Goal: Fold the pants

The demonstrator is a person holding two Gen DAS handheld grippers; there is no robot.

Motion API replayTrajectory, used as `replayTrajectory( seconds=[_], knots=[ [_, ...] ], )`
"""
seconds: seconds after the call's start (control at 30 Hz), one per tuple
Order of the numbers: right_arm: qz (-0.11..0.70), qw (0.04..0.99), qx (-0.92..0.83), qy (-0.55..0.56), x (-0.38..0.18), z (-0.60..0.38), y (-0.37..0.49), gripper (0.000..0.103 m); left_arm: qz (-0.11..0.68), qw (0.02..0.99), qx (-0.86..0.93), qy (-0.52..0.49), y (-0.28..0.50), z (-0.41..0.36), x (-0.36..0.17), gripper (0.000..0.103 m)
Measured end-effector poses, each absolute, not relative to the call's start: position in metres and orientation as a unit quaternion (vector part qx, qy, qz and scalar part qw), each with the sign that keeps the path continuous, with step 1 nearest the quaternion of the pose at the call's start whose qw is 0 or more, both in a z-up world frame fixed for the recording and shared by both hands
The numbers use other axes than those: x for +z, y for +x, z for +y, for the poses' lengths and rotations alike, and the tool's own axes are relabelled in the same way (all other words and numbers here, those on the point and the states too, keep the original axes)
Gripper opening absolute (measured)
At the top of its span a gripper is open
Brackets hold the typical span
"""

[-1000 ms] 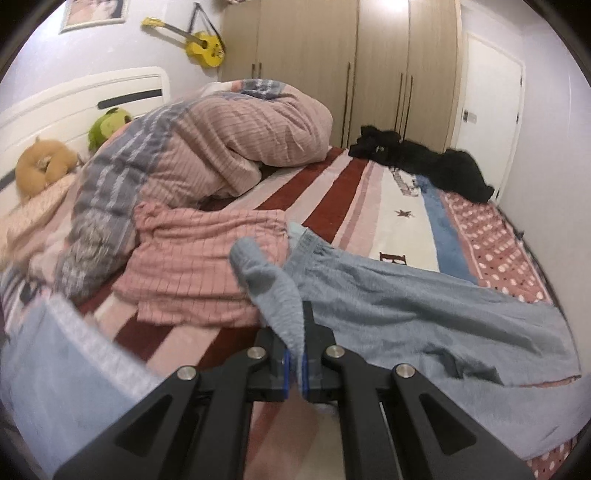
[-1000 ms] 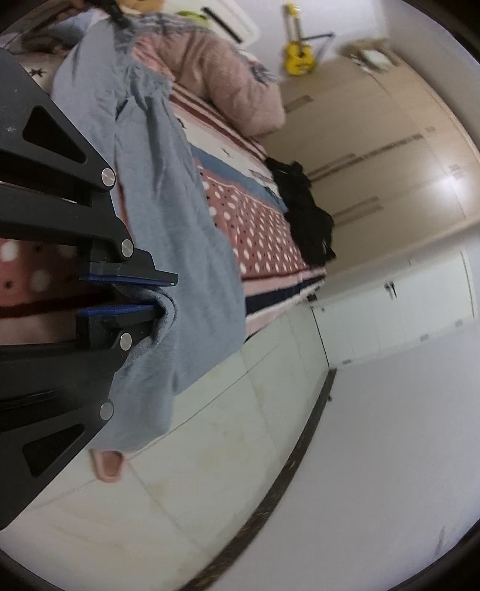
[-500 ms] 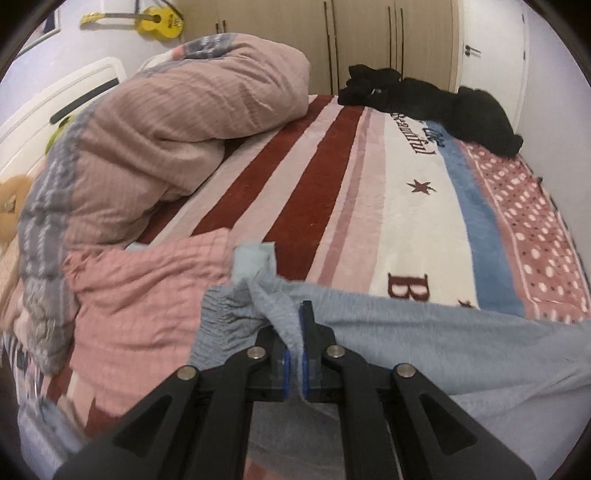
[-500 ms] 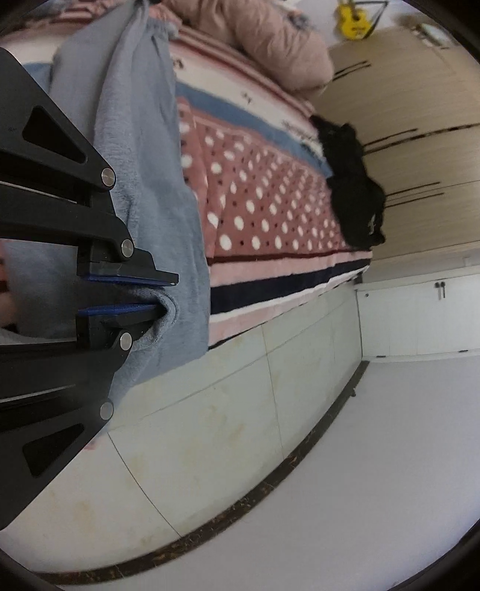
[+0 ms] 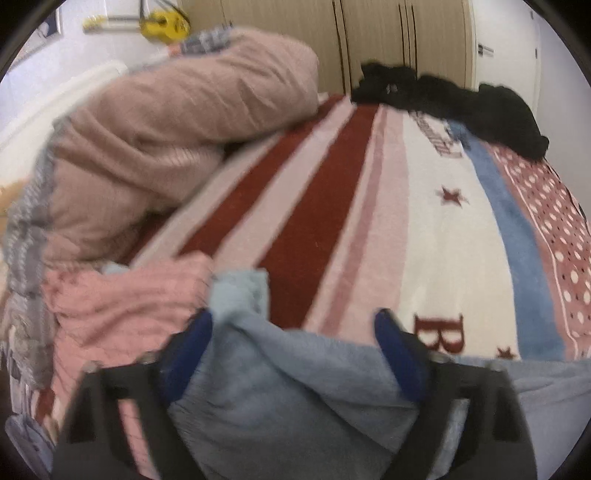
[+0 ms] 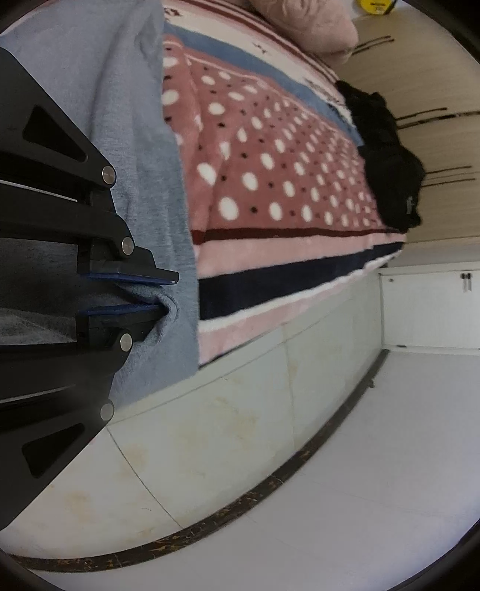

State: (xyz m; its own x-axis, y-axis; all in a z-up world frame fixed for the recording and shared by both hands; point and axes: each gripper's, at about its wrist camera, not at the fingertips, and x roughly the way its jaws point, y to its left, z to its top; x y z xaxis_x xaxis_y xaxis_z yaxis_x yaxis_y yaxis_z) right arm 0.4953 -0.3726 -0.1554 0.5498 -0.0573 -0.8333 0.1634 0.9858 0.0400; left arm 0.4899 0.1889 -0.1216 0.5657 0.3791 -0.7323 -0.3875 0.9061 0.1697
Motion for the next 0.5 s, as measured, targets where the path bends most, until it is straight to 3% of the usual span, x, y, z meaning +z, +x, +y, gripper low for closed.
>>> replayTrajectory(
  seconds=[0.07, 0.13, 0.2, 0.33, 0.5],
  knots=[
    [0.476, 0.876, -0.049, 0.057, -0.159, -0.373, 0.496, 0.023, 0.418, 0.882, 0.218, 0.005, 0.49, 0.191, -0.118, 0.089],
    [0.472, 0.878, -0.03, 0.073, -0.158, -0.373, 0.493, 0.045, 0.42, 0.884, 0.205, -0.01, 0.481, 0.193, -0.113, 0.089],
    [0.466, 0.88, -0.021, 0.089, -0.153, -0.374, 0.488, 0.055, 0.409, 0.891, 0.192, -0.028, 0.465, 0.192, -0.104, 0.089],
    [0.443, 0.891, 0.016, 0.096, -0.132, -0.363, 0.453, 0.067, 0.39, 0.904, 0.169, -0.05, 0.428, 0.185, -0.086, 0.089],
    [0.427, 0.892, 0.08, 0.129, -0.117, -0.35, 0.387, 0.071, 0.411, 0.9, 0.105, -0.101, 0.376, 0.175, -0.08, 0.089]
  ],
)
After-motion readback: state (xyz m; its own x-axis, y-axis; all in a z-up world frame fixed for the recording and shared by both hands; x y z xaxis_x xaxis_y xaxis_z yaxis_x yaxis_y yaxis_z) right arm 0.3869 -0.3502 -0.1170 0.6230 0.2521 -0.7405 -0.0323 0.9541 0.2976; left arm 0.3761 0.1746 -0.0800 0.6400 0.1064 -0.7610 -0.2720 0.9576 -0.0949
